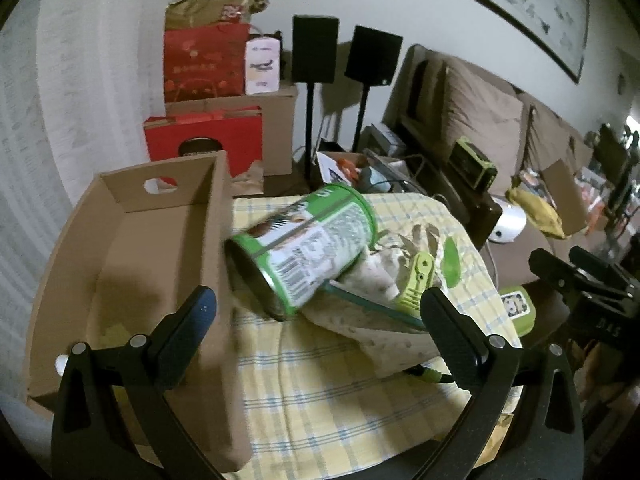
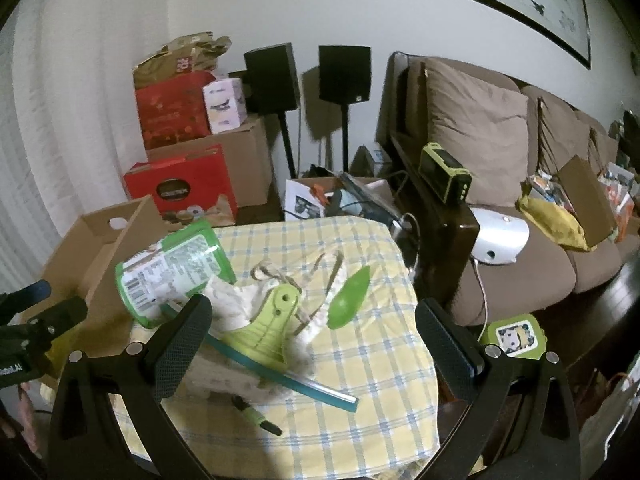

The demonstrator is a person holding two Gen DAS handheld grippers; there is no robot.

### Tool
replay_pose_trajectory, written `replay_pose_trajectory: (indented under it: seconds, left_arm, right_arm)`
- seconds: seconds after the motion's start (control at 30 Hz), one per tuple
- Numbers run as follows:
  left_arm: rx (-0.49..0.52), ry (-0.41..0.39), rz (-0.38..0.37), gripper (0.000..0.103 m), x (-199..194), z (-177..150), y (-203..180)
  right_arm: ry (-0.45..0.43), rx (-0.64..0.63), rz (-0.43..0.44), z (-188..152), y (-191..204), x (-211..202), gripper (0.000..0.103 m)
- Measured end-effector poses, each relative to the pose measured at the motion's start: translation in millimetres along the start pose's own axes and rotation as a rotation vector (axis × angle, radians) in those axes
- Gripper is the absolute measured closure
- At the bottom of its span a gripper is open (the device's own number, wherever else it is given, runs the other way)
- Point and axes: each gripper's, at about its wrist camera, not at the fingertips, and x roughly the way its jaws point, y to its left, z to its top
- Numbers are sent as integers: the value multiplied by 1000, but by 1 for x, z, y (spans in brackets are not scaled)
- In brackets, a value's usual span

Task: Organize objects
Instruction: 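Move the right gripper back toward the lime-green squeegee on the cloth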

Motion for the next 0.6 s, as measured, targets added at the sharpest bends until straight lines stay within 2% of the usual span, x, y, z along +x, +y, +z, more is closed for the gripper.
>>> replay_pose_trajectory:
  seconds: [0.37,0.6]
  left_arm:
    - [16,64,-56,1,28,-6,-24]
    - [-13,115,-100,4,47,-9,-29]
  right_arm:
    - [54,42,4,-20,-27,17,1]
    - [82,55,18,-34,-37,28,1]
